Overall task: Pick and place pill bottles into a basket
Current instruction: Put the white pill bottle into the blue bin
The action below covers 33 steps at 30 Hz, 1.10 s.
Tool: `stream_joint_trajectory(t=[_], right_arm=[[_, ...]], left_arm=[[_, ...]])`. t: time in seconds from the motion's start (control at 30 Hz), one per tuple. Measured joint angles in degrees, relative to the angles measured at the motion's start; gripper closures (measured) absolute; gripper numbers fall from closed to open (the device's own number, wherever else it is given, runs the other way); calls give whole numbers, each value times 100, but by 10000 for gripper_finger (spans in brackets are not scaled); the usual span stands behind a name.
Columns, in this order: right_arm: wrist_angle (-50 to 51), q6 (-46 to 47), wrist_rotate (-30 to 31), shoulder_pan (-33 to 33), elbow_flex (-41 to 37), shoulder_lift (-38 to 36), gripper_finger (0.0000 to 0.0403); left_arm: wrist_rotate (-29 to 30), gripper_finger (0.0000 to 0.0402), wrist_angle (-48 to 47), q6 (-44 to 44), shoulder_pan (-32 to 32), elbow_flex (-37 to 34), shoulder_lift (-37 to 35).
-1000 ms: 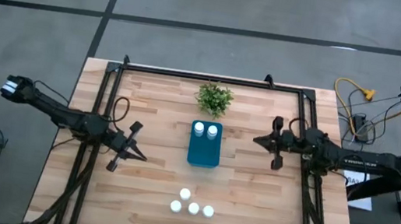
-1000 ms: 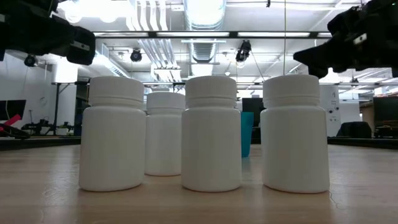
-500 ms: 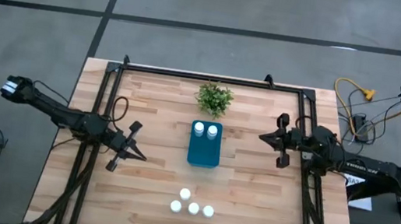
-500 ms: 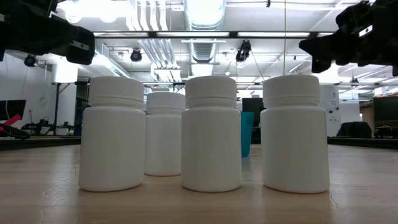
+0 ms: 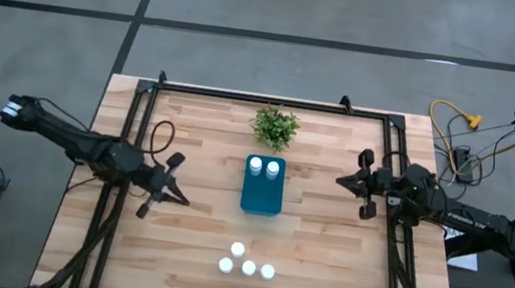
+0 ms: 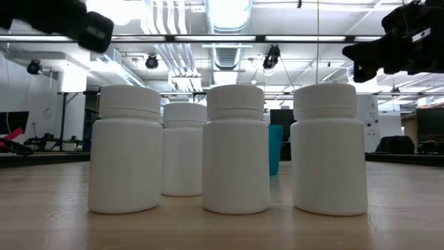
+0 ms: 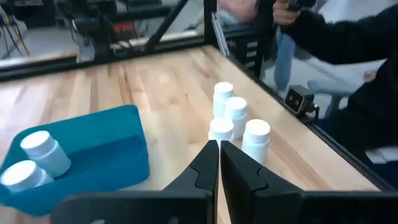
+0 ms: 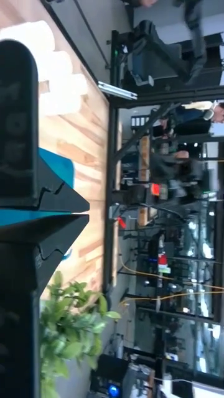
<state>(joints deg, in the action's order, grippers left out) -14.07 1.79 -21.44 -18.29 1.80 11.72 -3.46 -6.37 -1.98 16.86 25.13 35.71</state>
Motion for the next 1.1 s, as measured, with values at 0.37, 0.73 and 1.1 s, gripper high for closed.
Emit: stream_joint_trajectory(t=[0.37, 0.73, 1.1], right_arm=[[149, -39, -8, 1, 0, -52, 394], [188, -38, -7, 3, 0, -47, 394], [191, 1, -6, 3, 0, -45, 394]], left_arm=[[529, 402, -1999, -136, 0, 2363, 1872], [319, 401, -3108, -138, 2, 4177, 3855], [311, 295, -4369, -66, 2, 5680, 4602]])
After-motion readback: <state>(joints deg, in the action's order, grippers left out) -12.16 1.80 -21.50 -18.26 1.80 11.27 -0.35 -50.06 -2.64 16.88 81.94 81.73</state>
